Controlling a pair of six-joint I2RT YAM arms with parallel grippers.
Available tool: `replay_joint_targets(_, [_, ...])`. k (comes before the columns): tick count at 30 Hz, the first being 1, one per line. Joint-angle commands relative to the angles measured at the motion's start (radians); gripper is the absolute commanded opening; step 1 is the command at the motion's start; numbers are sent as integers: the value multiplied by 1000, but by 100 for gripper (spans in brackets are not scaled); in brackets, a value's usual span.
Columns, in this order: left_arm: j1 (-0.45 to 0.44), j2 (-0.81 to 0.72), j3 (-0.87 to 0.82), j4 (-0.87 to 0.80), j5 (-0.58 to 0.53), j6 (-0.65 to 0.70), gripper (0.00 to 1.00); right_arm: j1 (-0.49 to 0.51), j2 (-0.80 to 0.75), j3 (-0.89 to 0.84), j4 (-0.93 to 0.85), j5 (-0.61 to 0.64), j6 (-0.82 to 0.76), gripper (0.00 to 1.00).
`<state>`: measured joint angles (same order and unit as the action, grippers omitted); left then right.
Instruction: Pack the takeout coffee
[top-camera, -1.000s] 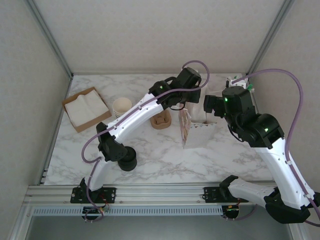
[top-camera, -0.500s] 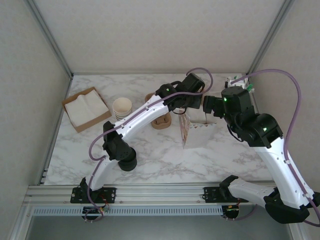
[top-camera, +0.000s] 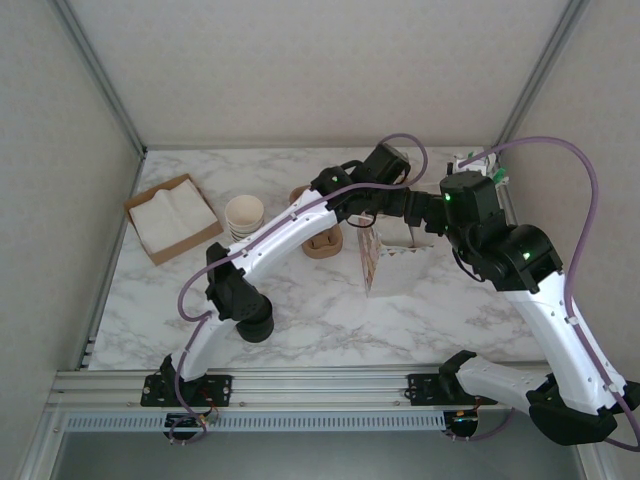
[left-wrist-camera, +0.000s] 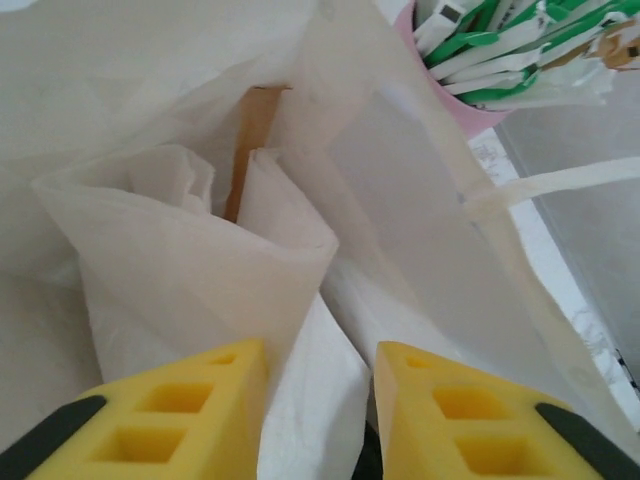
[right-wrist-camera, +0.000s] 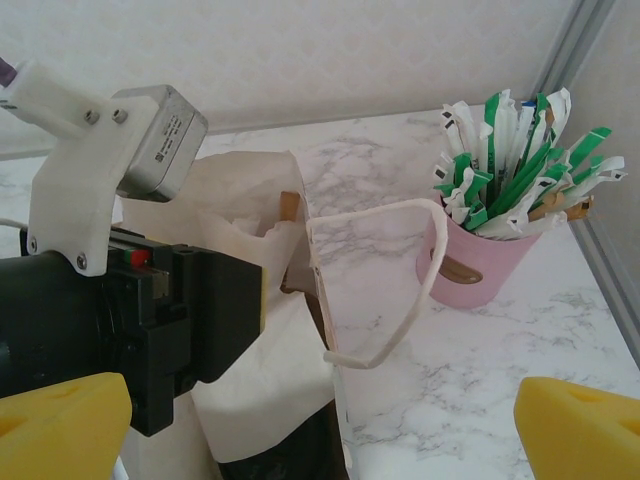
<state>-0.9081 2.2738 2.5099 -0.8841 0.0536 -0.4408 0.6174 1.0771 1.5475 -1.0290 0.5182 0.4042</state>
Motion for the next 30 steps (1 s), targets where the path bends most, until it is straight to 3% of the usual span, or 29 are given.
replay_joint_targets(1, [-3,-91,35,42,41,6,42,-8,-6,9,2,-7,-9,99])
replay_joint_targets(11, [-4,-203,-10,84,85,35,71,-8,-68,-5,-41,-76,3,99])
replay_joint_targets(20, [-6,-515,-392,266,22,76,98,-8,-178,-97,-61,-179,28,99])
replay_joint_targets(30, [-5,-904,-885,486,-1,72,100,-8,-281,-215,-81,-315,109,99])
